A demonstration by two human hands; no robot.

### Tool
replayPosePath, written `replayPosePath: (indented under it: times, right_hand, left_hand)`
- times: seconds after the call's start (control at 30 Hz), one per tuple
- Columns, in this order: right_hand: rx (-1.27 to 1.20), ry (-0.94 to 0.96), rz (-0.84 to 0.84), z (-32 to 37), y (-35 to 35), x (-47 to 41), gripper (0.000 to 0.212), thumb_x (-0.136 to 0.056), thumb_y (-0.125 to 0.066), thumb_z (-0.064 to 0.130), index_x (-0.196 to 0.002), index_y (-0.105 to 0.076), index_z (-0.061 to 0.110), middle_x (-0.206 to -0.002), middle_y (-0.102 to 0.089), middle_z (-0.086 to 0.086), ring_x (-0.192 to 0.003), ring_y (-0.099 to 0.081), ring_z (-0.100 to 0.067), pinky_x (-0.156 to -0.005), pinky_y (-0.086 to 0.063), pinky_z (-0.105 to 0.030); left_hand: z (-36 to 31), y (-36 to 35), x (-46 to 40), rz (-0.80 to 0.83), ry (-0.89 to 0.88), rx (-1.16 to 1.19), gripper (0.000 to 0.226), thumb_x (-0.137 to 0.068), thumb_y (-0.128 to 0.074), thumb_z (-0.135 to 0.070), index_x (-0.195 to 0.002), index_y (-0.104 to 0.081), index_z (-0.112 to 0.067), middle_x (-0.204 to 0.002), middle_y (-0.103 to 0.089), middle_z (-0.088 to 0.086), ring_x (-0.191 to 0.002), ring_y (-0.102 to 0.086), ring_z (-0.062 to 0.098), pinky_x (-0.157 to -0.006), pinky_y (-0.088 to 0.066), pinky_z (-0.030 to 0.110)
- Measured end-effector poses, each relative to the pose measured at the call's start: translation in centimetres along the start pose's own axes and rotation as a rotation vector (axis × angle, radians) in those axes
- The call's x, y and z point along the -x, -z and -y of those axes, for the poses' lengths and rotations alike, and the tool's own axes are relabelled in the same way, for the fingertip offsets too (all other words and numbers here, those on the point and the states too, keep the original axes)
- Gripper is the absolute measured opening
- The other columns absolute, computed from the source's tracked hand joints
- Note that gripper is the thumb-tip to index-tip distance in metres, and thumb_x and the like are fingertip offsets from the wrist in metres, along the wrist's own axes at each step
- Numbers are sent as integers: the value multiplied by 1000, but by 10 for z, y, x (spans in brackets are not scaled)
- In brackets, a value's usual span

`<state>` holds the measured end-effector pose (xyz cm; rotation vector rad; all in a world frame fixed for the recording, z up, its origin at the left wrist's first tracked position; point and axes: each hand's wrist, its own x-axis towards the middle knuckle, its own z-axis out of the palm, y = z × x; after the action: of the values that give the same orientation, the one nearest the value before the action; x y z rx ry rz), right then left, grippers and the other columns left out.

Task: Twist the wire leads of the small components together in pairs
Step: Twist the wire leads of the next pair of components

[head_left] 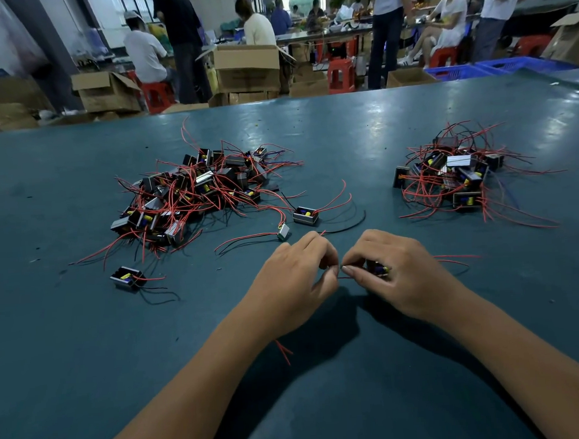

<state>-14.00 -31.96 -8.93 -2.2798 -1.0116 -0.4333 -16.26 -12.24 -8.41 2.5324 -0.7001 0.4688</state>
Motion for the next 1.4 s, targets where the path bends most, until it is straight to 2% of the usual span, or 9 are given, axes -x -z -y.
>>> replayPosePath:
  times: [0.23,0.33,0.53,0.7,0.8,0.9,1.03,1.13,1.4]
  right_hand:
    - [32,4,-6,-1,1,0,3,-90,-69,11,-87,-67,12,-84,-55,7,-76,-48,-6,-71,-36,-12]
    - [15,4,-15,-1,1,0,3,-90,-67,13,-87,-66,13,-84,-55,6,-75,-48,-6,-70,-37,-14]
    - [52,31,-16,0,2,1,4,-89,-67,9,-87,-65,12,-85,-54,4,-76,-47,-7,-70,-36,-12]
    - [23,25,-16,1,1,1,4,-90,-65,12,-87,-66,11,-84,-54,5,-76,-46,-5,-72,-36,-12]
    - [-28,10,-19,1,1,0,3,-90,-66,12,-88,-67,11,-83,-53,5,-75,-48,-8,-71,-38,-16]
    - [-73,-23,-22,3,-1,-1,5,-89,-64,15,-89,-68,13,-80,-52,9,-74,-48,-3,-70,-36,-14]
    - [-101,-60,-37,5,-2,-2,5,-87,-63,16,-85,-67,14,-77,-50,15,-73,-48,2,-68,-33,-10]
    - [-112,-80,-39,5,-2,-2,4,-86,-63,15,-84,-66,15,-76,-51,14,-73,-49,-1,-67,-34,-11]
    - [-52,-54,-80,8,-2,-3,4,-82,-64,10,-79,-64,10,-74,-50,11,-70,-47,0,-68,-33,-9]
  left_hand:
    - [-2,1,-1,-31,18,92,5,-87,-63,-7,-90,-59,-9,-90,-54,-2,-81,-46,14,-74,-37,27]
    - [-1,2,-1,-66,52,196,7,-88,-64,-5,-86,-60,-10,-83,-52,-8,-76,-47,5,-71,-39,22]
    - [0,3,0,-87,160,373,7,-85,-69,-6,-82,-68,-12,-75,-62,-8,-68,-54,8,-63,-39,13]
    - [3,9,1,-48,-84,95,5,-83,-70,-2,-86,-68,-6,-85,-60,0,-76,-49,12,-71,-41,24]
    - [4,10,0,-28,-146,17,3,-86,-68,-4,-88,-67,-4,-88,-60,6,-81,-51,18,-75,-39,25]
    - [1,10,0,-12,-180,-7,4,-88,-68,-4,-89,-67,-1,-88,-60,9,-81,-54,25,-75,-41,30]
    - [-1,10,0,-30,-200,-11,3,-87,-68,-2,-88,-67,1,-87,-61,12,-81,-57,30,-73,-47,39]
    - [-2,9,-1,-55,-195,-6,2,-85,-67,1,-86,-68,2,-86,-61,13,-79,-58,30,-71,-48,40]
    - [-6,3,0,-149,-64,97,0,-81,-67,-2,-81,-67,-2,-81,-60,7,-73,-50,17,-66,-48,40]
